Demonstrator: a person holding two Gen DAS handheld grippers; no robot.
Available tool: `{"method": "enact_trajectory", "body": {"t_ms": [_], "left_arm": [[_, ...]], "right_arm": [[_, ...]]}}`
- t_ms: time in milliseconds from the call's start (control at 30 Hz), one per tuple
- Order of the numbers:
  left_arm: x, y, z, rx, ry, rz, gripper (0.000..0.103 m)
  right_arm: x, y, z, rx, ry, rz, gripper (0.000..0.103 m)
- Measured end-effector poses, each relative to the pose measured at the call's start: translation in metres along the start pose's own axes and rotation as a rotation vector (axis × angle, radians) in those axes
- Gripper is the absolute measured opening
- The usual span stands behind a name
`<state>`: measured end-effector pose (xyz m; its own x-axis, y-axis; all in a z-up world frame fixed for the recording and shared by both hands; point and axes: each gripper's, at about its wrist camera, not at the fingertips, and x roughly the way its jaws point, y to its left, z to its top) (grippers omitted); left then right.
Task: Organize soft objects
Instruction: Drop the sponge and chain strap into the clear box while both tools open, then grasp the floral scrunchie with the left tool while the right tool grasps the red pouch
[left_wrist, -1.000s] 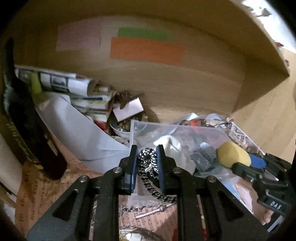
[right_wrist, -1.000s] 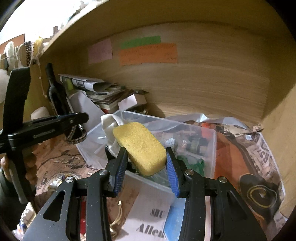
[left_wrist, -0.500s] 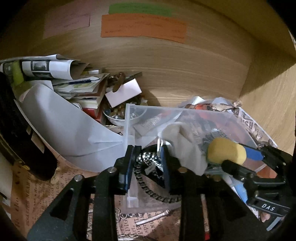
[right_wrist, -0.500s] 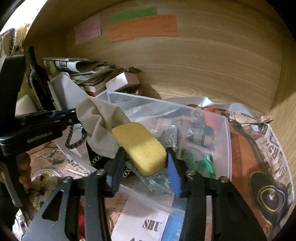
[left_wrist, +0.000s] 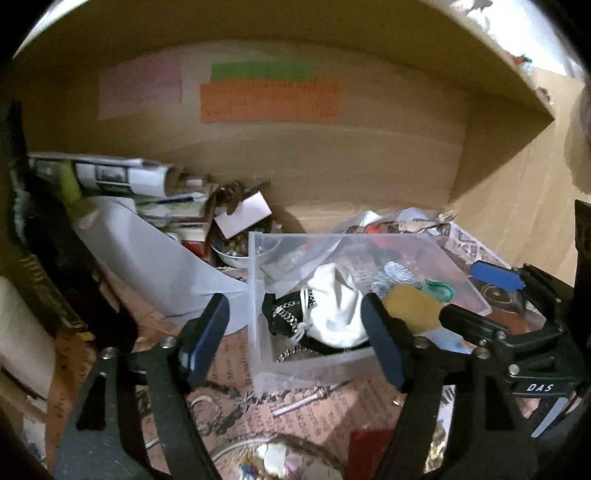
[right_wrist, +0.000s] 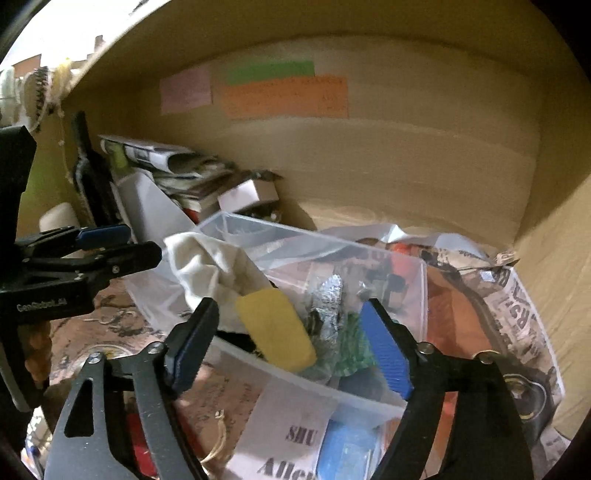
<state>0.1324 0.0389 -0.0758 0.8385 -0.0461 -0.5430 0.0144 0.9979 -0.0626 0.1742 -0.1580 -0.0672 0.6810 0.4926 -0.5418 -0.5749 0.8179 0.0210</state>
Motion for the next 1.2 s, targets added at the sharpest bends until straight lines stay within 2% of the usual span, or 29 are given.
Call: {"method": "enact_trajectory", "body": {"t_ms": [100,200,300,433,600,867,1000,1033,1067,1133,1200], "left_arm": [[-0.021,0.001,-0.007,0.005,-0.022,0.0,0.092],[-0.036,0.003,-0.015,0.011,-0.031,0.005,0.098],[-0.044,0.006,-0.027,0.011,-0.017,0.007,0.1],[-0.045,0.012,-0.049,0.004,0.047,0.01,0.1],[-0.039,0.019,-0.075,-0.011,0.132,0.0,0.1],[-0.02,0.014,-0.114,0.007,0.248,-0.011,0.1],[-0.006,0.013,-0.124,0.007,0.286,-0.014,0.1],[-0.004,0.013,-0.125,0.002,0.289,-0.018,0.1],[-0.003,0.013,-0.125,0.001,0.285,-0.018,0.1],[-0.001,0.011,-0.125,0.0,0.268,-0.016,0.094],[0.0,0.009,-0.124,0.005,0.263,-0.024,0.079]], "right_arm": [[-0.013,0.009,-0.003,-0.017,-0.015,0.016,0.083],[-0.023,0.019,-0.01,-0.027,-0.016,0.044,0.085],[-0.028,0.03,-0.021,-0.036,-0.003,0.071,0.086],[-0.024,0.042,-0.038,-0.026,0.041,0.116,0.086],[-0.011,0.056,-0.063,-0.015,0.127,0.164,0.086],[0.009,0.069,-0.09,-0.02,0.249,0.189,0.085],[0.011,0.072,-0.094,-0.026,0.253,0.175,0.07],[0.011,0.071,-0.094,-0.028,0.251,0.171,0.059],[0.01,0.07,-0.094,-0.026,0.246,0.166,0.054],[0.008,0.066,-0.094,-0.008,0.24,0.172,0.041],[0.006,0.06,-0.094,0.011,0.234,0.174,0.034]]}}
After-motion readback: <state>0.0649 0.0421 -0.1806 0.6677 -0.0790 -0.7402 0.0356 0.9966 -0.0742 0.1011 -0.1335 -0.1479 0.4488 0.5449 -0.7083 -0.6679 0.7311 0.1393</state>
